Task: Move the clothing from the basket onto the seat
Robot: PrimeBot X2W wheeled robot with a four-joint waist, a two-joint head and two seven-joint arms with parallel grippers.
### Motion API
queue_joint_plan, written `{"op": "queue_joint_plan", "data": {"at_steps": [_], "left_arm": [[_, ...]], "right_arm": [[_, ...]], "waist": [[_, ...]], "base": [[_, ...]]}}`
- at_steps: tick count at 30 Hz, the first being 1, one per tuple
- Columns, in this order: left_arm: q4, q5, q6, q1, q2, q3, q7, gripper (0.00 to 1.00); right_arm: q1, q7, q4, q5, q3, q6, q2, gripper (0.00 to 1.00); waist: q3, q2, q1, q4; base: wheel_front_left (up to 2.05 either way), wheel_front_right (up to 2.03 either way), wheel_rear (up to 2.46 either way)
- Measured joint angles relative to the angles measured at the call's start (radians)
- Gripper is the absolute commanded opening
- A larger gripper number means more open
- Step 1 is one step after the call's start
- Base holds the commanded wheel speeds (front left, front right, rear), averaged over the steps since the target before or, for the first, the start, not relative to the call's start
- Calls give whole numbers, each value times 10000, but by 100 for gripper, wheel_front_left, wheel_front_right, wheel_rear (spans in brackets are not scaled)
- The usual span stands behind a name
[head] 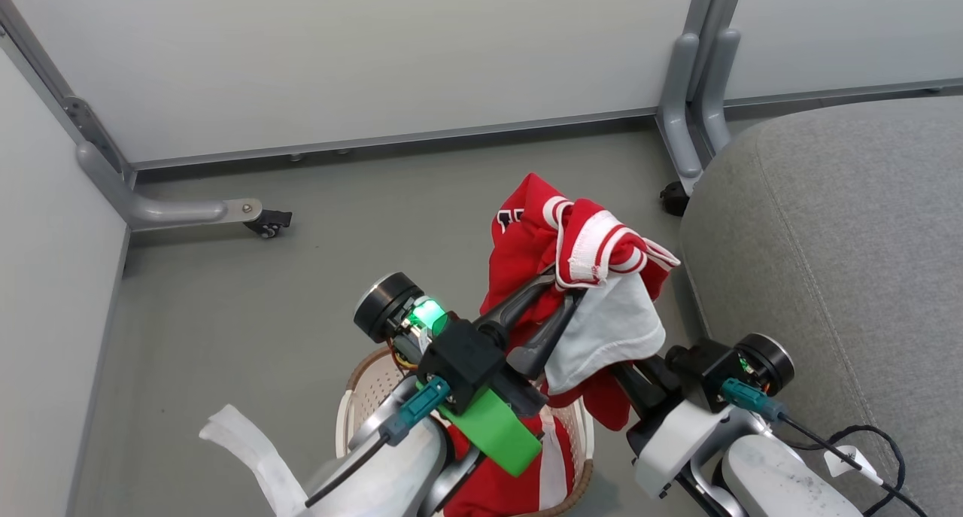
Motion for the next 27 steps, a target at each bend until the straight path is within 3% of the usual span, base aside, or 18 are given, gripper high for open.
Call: {"op": "queue_joint_plan", "data": {"at_steps": [6,7,9,11,27], "left_arm": [[75,-88,2,-13,58,-8,0,0],[90,-104,15,-18,58,-4,-6,6],[128,-196,44,-19,58,6,4,40],[155,-251,84,-19,58,12,21,100],[221,-286,309,12,94,-46,35,100]], "right_arm": [[23,0,-88,61,-46,0,69,0],[35,0,-111,77,-69,0,92,0],[74,0,-161,84,-128,0,123,0],[145,0,-215,82,-194,0,144,0],[639,0,-748,-2,-769,0,330,0]], "waist": [[28,0,0,5],[25,0,0,2],[9,0,0,-6],[-13,0,0,-14],[-151,0,0,-131]], "base": [[0,0,0],[0,0,0],[0,0,0],[0,0,0],[0,0,0]]}}
